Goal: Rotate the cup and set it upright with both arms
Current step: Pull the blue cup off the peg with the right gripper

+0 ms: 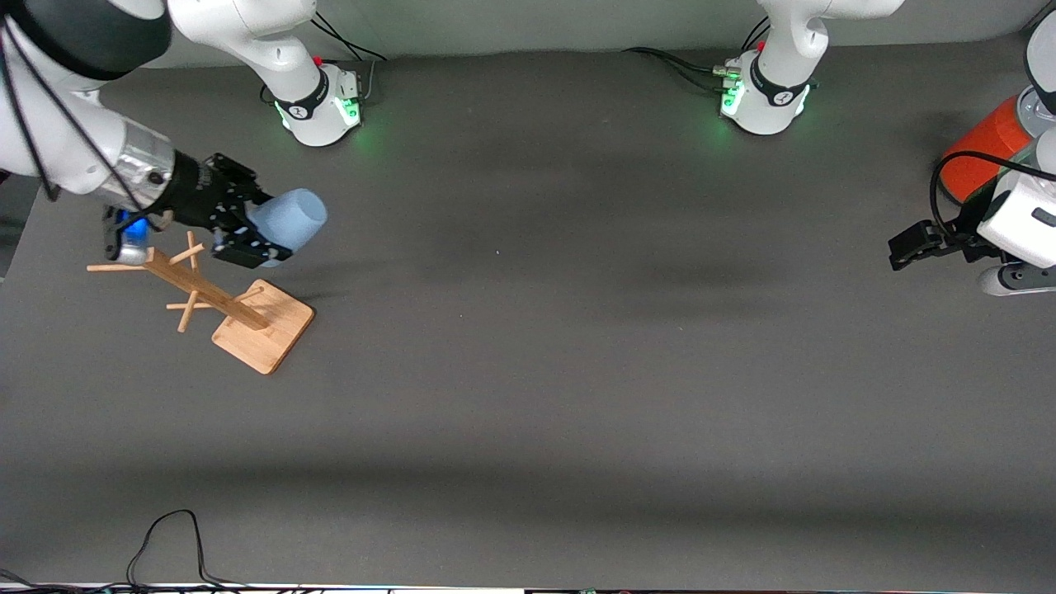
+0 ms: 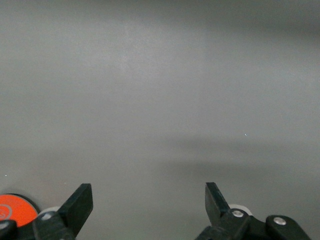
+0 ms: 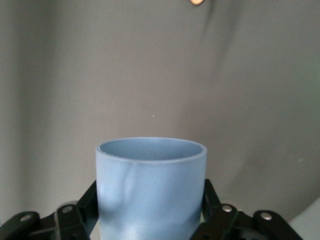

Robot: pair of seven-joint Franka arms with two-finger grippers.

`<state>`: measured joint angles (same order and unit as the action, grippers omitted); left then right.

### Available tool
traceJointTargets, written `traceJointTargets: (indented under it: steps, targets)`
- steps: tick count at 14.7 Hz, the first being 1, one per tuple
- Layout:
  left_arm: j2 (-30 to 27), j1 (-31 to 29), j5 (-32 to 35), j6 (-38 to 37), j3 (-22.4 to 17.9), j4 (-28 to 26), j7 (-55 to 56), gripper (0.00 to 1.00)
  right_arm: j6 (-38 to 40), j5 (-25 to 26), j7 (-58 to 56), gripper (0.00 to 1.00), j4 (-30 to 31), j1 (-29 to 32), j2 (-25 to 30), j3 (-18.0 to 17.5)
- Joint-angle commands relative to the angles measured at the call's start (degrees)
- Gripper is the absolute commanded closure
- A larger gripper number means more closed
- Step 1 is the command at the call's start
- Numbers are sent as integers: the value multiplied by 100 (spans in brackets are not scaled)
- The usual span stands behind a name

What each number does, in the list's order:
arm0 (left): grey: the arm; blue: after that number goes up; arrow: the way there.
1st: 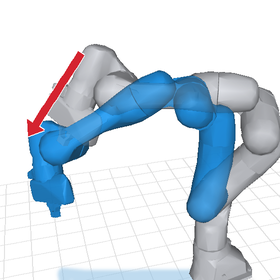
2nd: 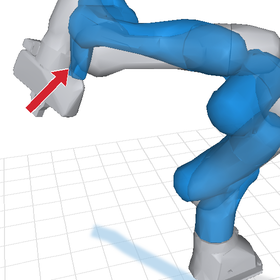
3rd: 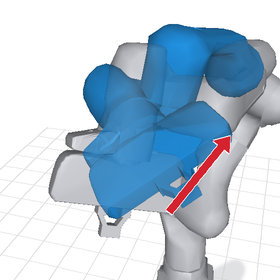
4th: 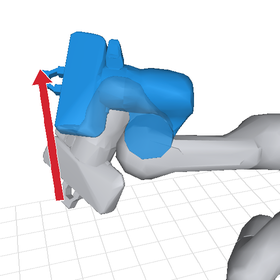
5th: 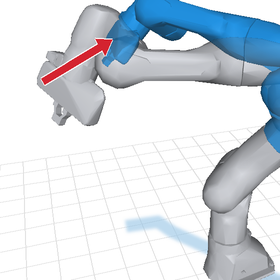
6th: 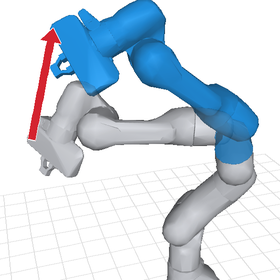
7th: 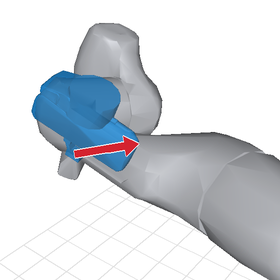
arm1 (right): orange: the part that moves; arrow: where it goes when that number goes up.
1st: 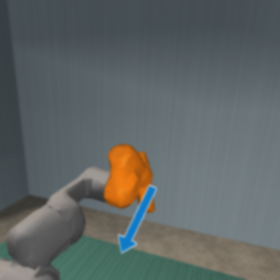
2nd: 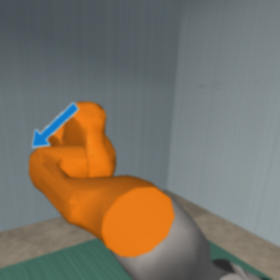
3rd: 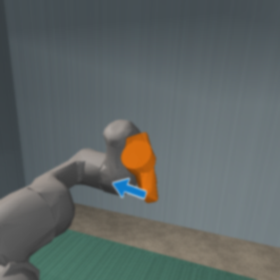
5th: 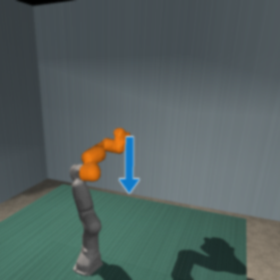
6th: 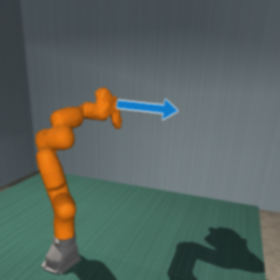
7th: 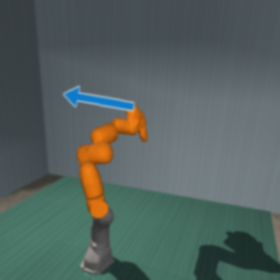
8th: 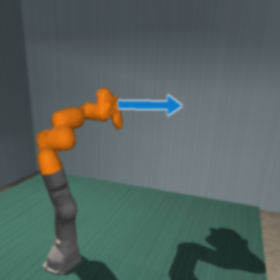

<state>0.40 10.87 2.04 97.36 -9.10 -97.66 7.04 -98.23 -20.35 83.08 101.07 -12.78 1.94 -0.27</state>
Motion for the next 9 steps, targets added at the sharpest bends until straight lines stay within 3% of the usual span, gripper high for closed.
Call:
traceJointTargets:
  steps: [1, 5, 9]
  targets:
    - [39, 56, 42, -41, -39, 80, 8, 0, -152, 13, 664, 32, -666, 21, -570, -524]
    - [57, 56, 42, -41, -39, 80, 8, 0, -1021, 601, 1524, 32, -764, 21, -1054, -1430]
    - [65, 47, 42, -41, -31, 72, 8, 0, -1584, 1795, 2815, 32, -755, -163, -1686, -2318]
